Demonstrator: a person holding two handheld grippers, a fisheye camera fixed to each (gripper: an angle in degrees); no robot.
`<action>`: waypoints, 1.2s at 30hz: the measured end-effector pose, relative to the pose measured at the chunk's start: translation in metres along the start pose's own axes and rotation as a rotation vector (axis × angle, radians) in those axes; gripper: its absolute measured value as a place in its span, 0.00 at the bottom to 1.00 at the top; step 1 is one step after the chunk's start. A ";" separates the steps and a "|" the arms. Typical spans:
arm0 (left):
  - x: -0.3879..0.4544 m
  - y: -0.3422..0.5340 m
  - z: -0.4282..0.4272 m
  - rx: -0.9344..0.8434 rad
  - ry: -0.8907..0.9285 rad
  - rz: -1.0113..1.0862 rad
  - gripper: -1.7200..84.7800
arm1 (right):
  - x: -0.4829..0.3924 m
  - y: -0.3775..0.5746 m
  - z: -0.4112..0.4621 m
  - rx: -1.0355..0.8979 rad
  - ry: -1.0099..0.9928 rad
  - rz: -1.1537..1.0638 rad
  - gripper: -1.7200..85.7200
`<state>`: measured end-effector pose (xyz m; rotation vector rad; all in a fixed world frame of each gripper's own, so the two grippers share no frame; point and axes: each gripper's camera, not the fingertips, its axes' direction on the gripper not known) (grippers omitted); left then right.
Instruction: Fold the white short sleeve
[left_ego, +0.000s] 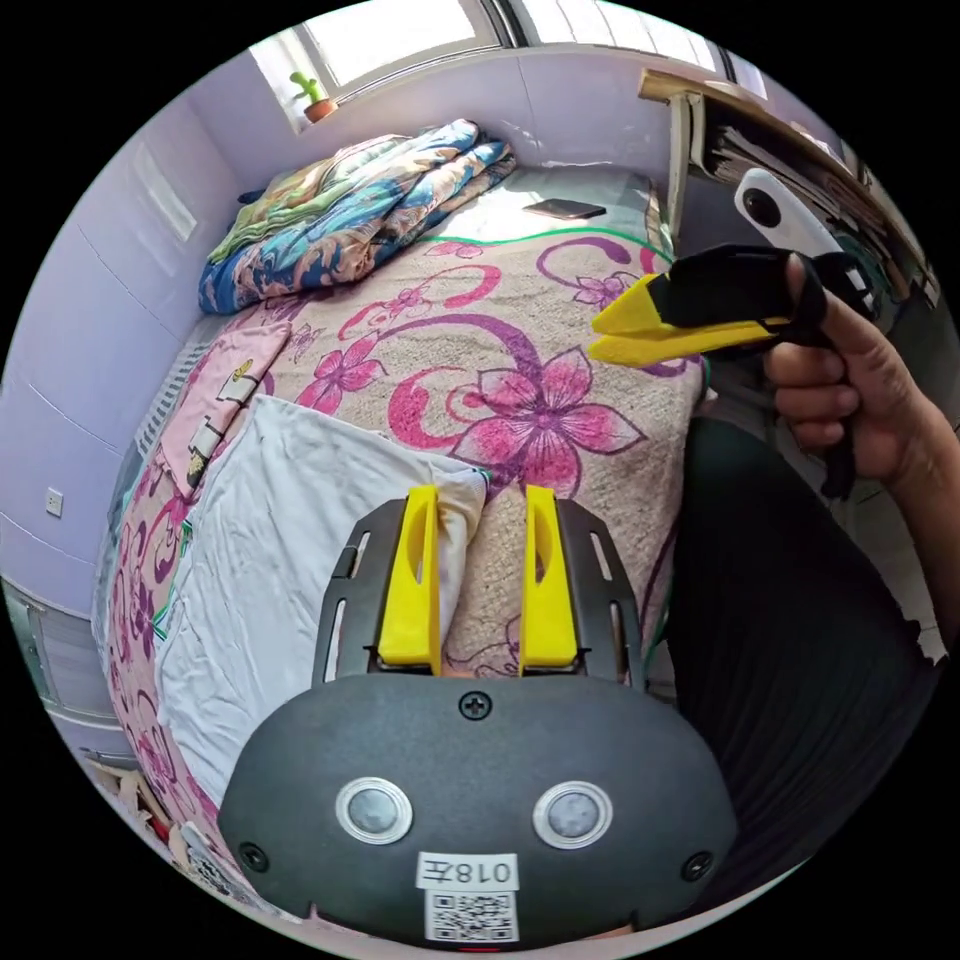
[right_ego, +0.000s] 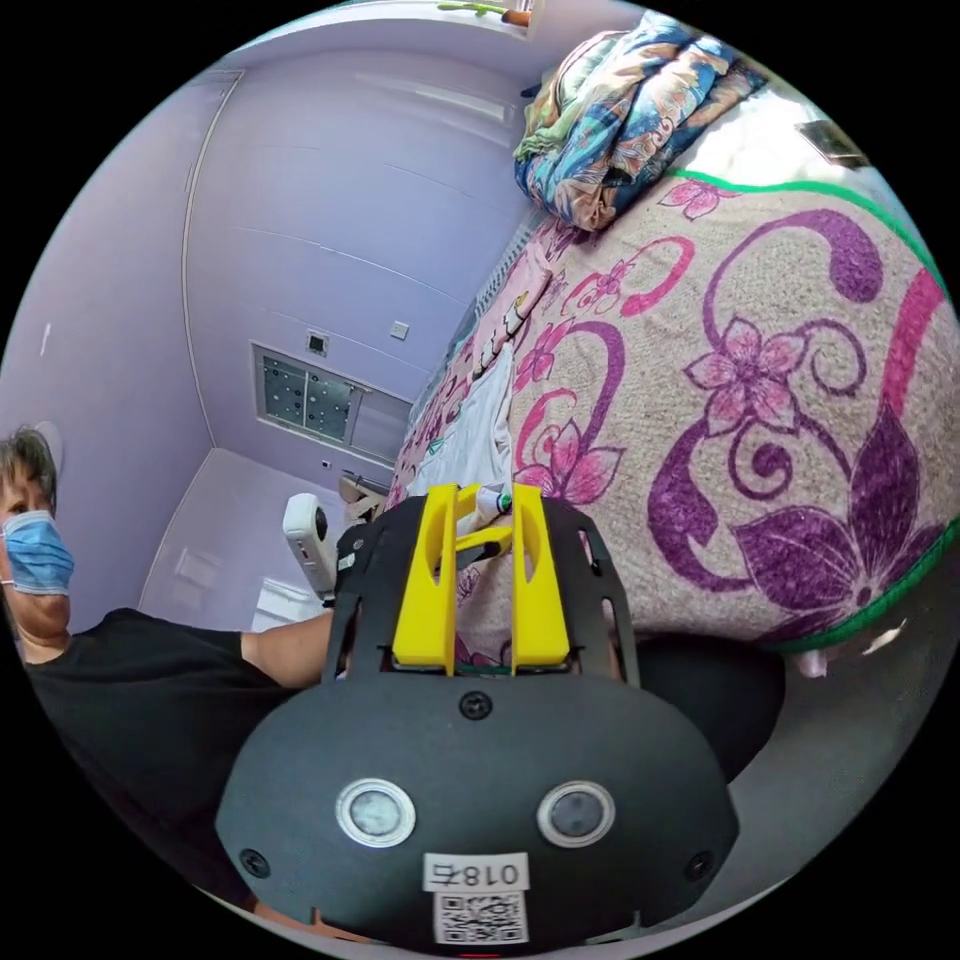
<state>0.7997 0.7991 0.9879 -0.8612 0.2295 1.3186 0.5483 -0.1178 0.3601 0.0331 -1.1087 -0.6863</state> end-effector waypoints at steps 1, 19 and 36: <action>-0.003 0.001 0.001 0.005 0.013 -0.021 0.15 | 0.000 -0.004 -0.003 0.013 -0.007 -0.008 0.12; -0.198 0.190 0.026 0.668 0.904 -0.917 0.05 | -0.003 -0.231 0.201 -0.437 0.014 -0.012 0.20; -0.224 0.240 0.036 0.731 0.917 -0.849 0.06 | 0.011 -0.283 0.297 -0.495 -0.215 0.177 0.18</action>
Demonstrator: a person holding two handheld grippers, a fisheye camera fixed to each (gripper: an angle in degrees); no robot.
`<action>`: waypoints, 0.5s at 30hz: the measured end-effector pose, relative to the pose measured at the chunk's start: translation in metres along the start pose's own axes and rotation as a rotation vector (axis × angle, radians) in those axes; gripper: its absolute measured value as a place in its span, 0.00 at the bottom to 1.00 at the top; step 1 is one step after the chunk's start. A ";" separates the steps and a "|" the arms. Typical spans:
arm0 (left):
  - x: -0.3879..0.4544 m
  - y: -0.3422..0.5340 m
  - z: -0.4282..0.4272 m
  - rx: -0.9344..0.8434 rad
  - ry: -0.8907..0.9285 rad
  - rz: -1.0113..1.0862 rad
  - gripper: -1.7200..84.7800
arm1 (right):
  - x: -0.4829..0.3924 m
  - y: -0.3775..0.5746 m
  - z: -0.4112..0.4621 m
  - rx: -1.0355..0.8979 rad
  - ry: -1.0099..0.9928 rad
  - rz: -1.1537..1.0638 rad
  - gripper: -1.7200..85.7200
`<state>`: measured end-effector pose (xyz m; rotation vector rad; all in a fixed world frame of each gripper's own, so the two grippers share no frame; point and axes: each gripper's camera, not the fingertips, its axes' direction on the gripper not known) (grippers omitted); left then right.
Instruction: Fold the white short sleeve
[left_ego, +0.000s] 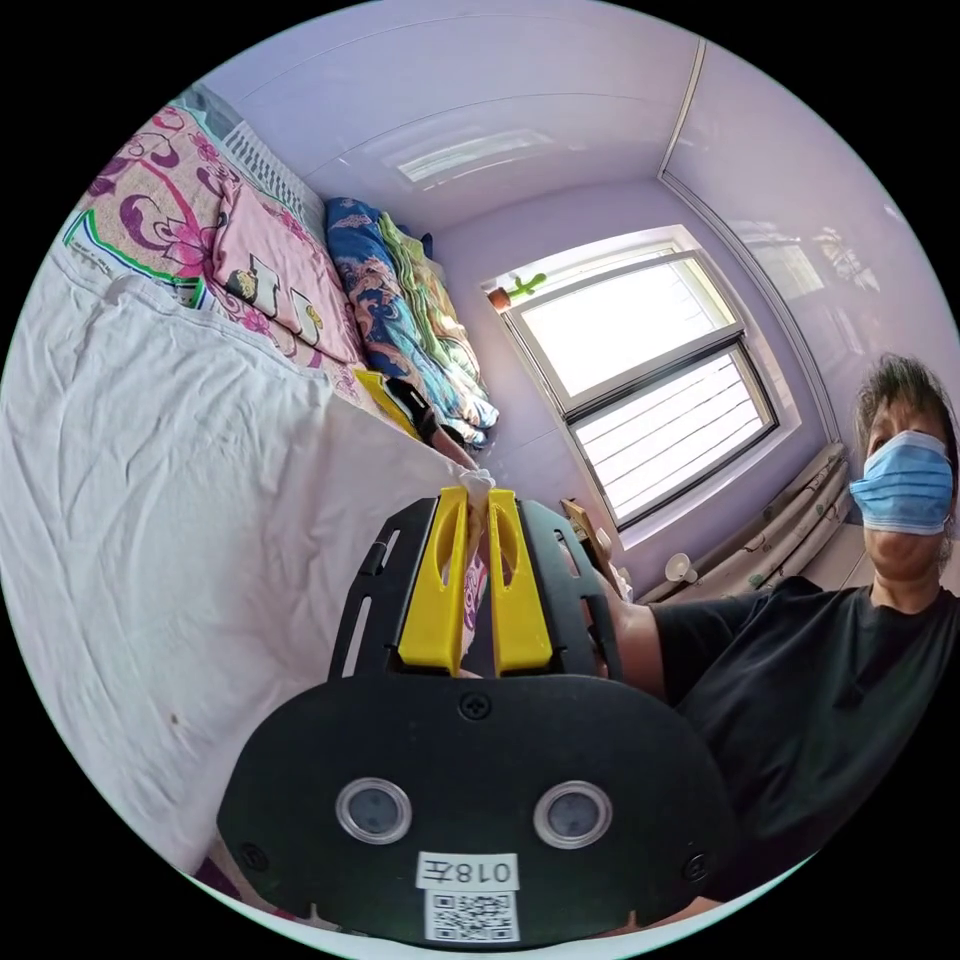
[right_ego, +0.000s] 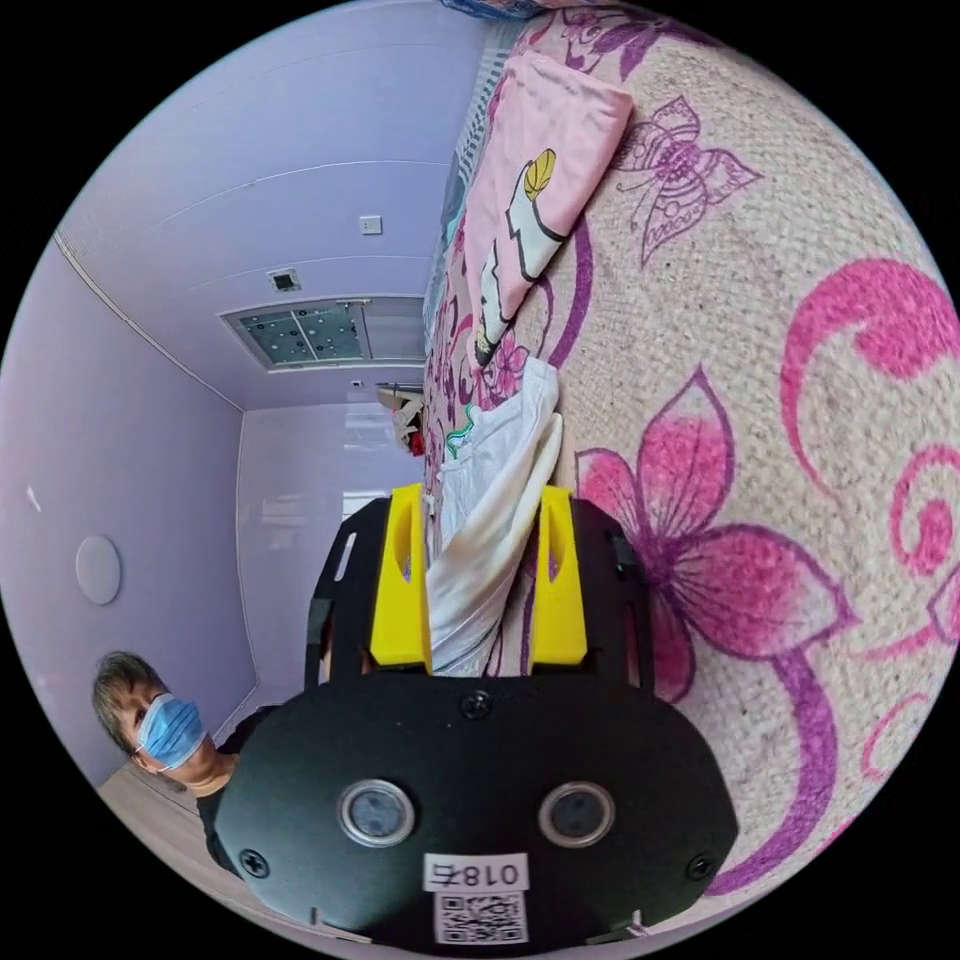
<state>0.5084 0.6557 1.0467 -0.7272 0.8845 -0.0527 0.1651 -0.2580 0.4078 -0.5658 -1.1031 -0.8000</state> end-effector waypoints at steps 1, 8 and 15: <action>-0.001 0.001 -0.001 0.002 0.002 -0.002 0.06 | -0.002 -0.007 0.008 -0.007 0.005 0.004 0.14; 0.003 0.023 -0.032 0.067 -0.054 -0.004 0.06 | -0.058 -0.021 0.046 0.000 0.192 -0.063 0.03; 0.031 0.077 -0.125 0.324 -0.286 -0.023 0.05 | -0.164 -0.024 0.140 -0.049 0.240 -0.232 0.02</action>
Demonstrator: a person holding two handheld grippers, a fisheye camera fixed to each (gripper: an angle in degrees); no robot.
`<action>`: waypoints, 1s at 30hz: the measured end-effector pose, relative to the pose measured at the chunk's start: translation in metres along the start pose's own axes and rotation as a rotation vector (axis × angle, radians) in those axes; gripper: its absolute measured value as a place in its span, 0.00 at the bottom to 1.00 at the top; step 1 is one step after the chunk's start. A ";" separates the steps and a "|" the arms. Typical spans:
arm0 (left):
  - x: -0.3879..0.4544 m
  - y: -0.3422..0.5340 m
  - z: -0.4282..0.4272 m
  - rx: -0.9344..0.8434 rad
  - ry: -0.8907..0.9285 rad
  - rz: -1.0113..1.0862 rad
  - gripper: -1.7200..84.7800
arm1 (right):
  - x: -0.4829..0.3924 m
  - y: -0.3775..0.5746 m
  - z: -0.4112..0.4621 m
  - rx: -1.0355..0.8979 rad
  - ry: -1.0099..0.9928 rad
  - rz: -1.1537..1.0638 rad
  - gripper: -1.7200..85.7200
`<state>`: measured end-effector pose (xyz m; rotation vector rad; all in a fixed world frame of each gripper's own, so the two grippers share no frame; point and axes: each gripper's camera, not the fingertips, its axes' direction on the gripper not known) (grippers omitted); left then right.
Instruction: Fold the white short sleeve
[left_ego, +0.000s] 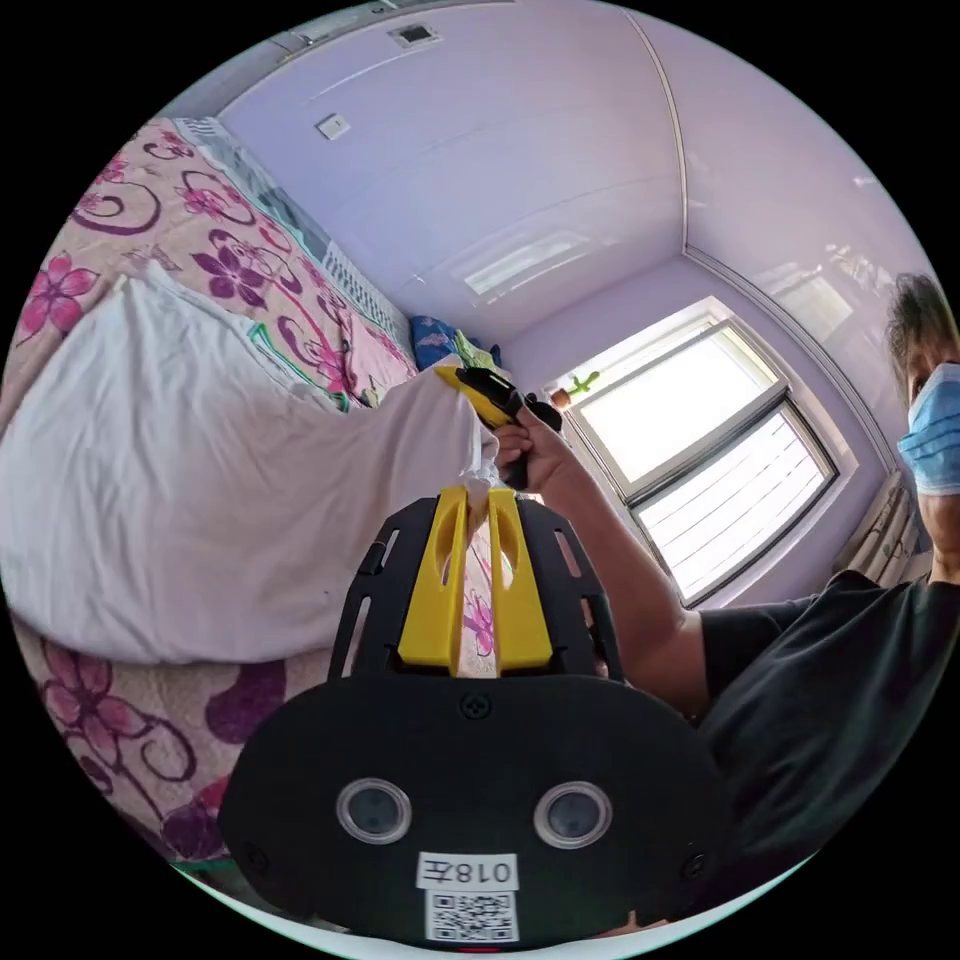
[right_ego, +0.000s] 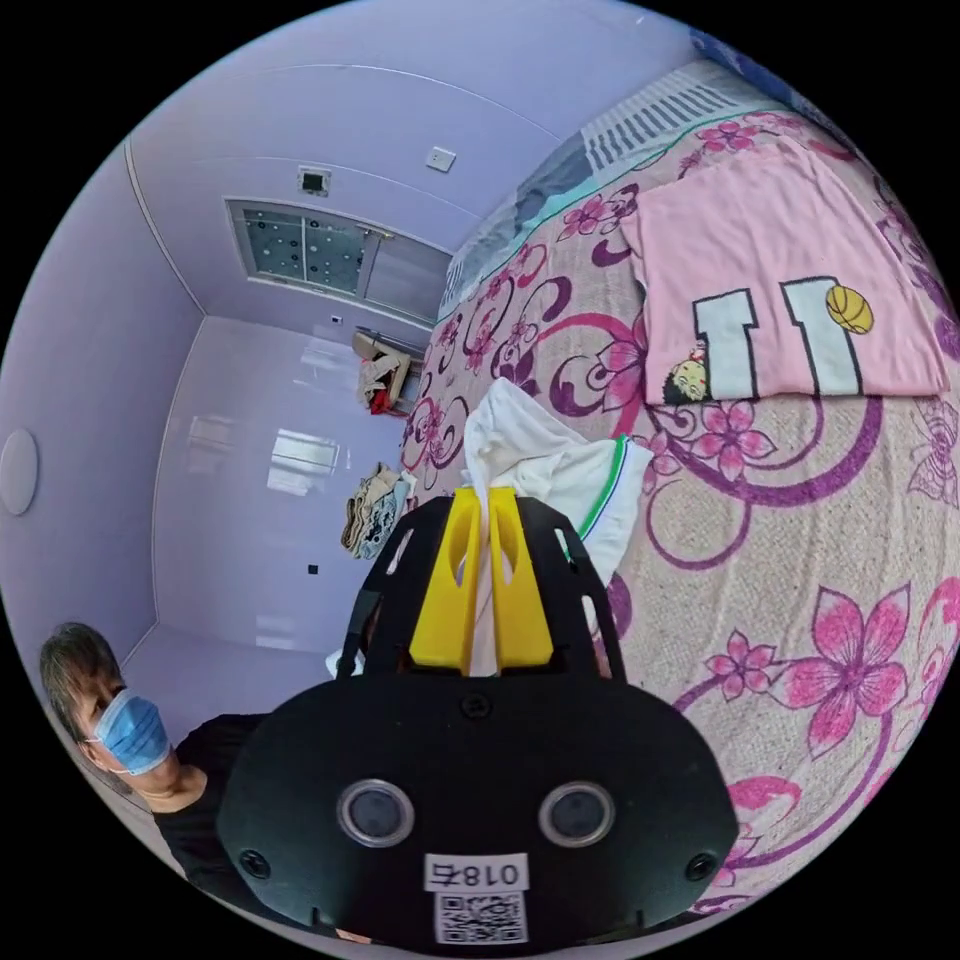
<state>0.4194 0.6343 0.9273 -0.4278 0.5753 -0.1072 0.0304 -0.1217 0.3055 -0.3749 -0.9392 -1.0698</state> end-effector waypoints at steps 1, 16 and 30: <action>-0.002 0.002 -0.011 0.022 -0.018 -0.012 0.06 | -0.023 -0.007 0.024 -0.023 0.003 -0.031 0.02; -0.100 0.060 -0.170 0.354 -0.160 -0.385 0.06 | -0.116 0.002 0.327 -0.267 0.226 -0.057 0.05; -0.095 0.077 -0.237 0.430 -0.254 -0.406 0.01 | -0.159 0.065 0.341 -0.321 0.079 -0.275 0.13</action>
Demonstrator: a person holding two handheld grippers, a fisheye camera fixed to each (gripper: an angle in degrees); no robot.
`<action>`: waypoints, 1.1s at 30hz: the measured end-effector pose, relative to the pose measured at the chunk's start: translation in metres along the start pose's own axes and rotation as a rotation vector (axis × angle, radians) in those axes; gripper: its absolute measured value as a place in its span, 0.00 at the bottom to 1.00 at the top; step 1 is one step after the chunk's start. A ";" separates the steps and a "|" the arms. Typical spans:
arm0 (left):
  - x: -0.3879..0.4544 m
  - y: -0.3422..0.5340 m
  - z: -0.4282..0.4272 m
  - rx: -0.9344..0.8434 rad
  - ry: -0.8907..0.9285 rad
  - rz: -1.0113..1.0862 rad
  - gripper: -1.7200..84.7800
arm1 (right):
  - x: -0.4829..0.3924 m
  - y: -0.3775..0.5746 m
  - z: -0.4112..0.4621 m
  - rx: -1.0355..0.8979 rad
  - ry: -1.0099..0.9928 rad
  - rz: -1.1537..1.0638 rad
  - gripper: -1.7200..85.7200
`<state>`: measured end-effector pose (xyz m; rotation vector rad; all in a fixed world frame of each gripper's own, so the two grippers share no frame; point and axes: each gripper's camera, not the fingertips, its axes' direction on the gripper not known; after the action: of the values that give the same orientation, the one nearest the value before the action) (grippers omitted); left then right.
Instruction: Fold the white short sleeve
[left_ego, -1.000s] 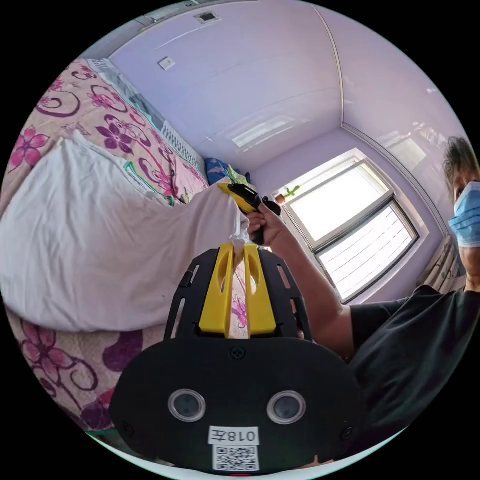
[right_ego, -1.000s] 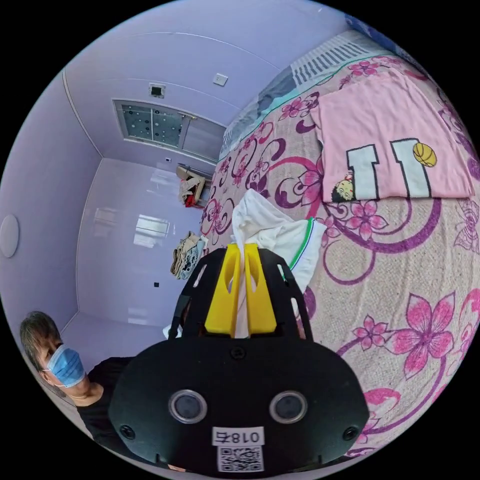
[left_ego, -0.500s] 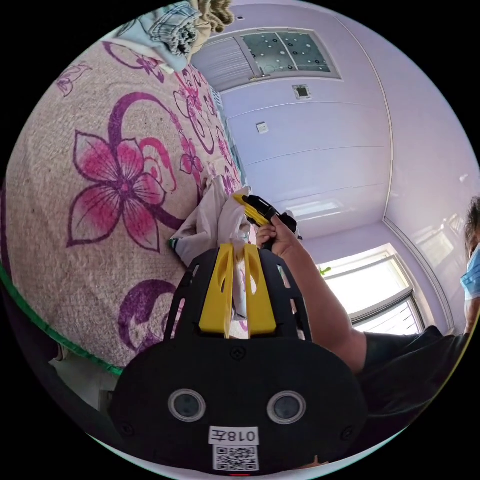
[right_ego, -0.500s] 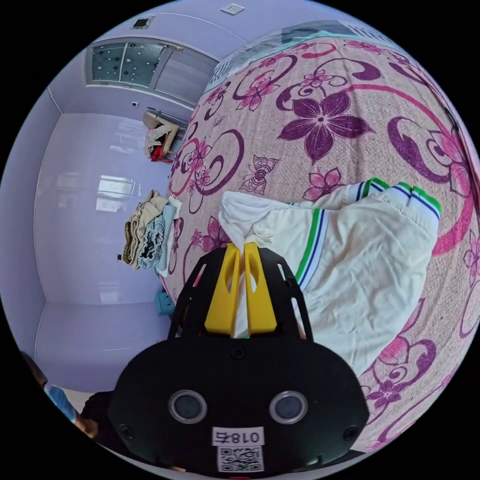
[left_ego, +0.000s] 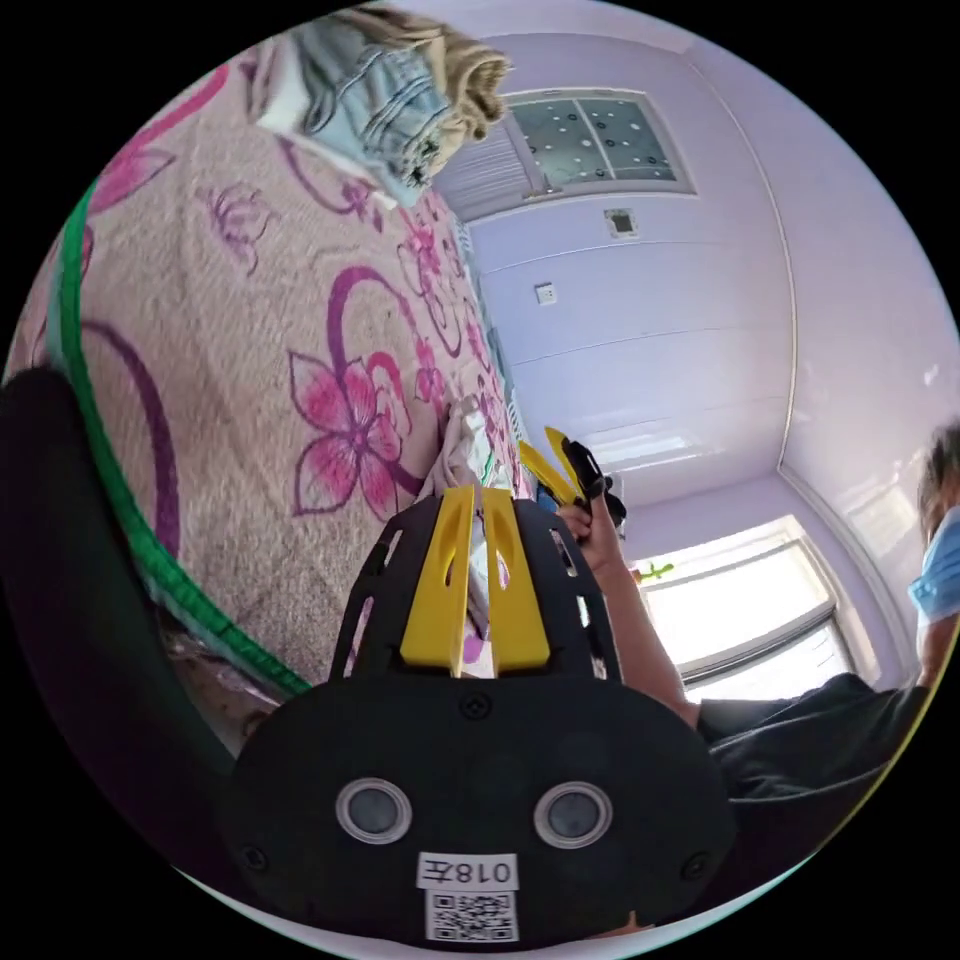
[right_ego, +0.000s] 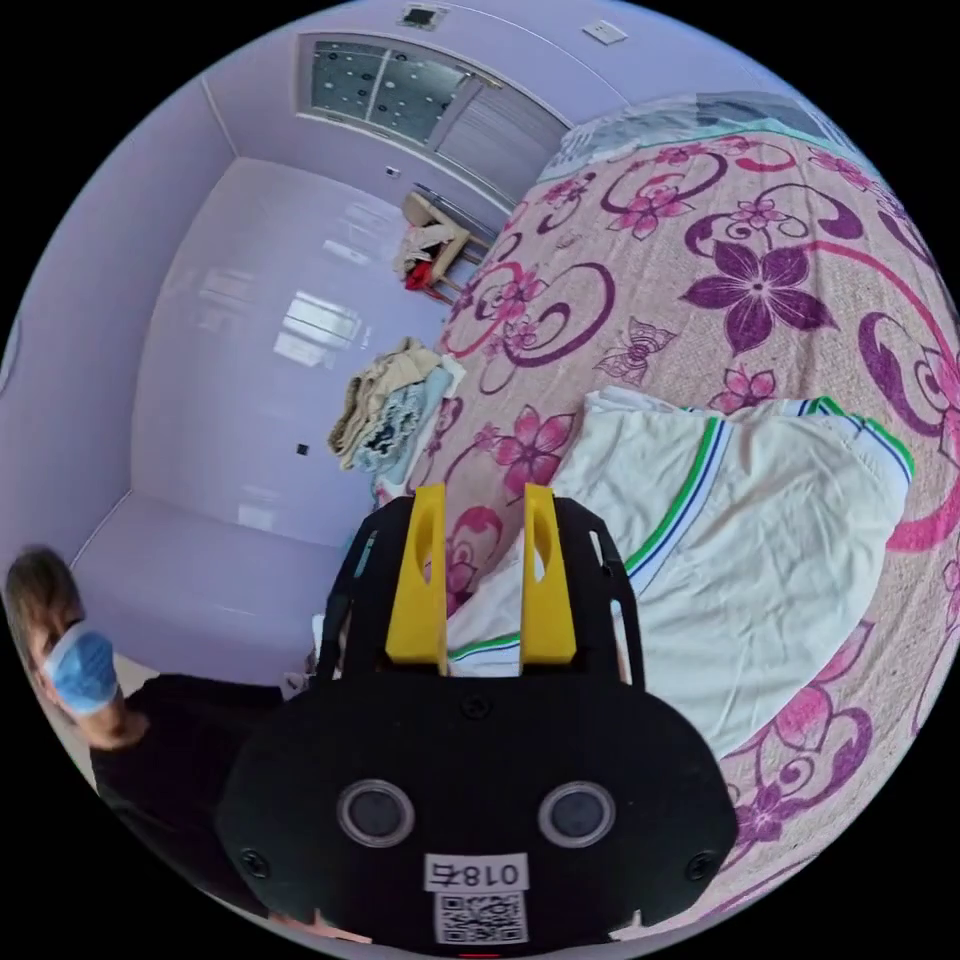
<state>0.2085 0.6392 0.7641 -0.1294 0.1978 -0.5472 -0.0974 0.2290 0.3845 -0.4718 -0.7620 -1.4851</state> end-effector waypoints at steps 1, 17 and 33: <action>0.006 -0.003 -0.002 0.011 -0.006 0.049 0.01 | -0.003 0.023 -0.011 0.032 -0.101 -0.046 0.12; 0.019 -0.077 0.152 -0.530 -0.150 0.277 0.01 | -0.049 0.317 0.025 0.239 0.475 -0.010 0.16; -0.034 -0.129 0.158 -0.603 0.005 0.029 0.01 | -0.089 0.315 0.067 0.197 0.699 0.086 0.03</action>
<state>0.1505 0.5591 0.9451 -0.7096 0.3654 -0.4450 0.2088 0.3580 0.4213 0.1686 -0.3168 -1.3491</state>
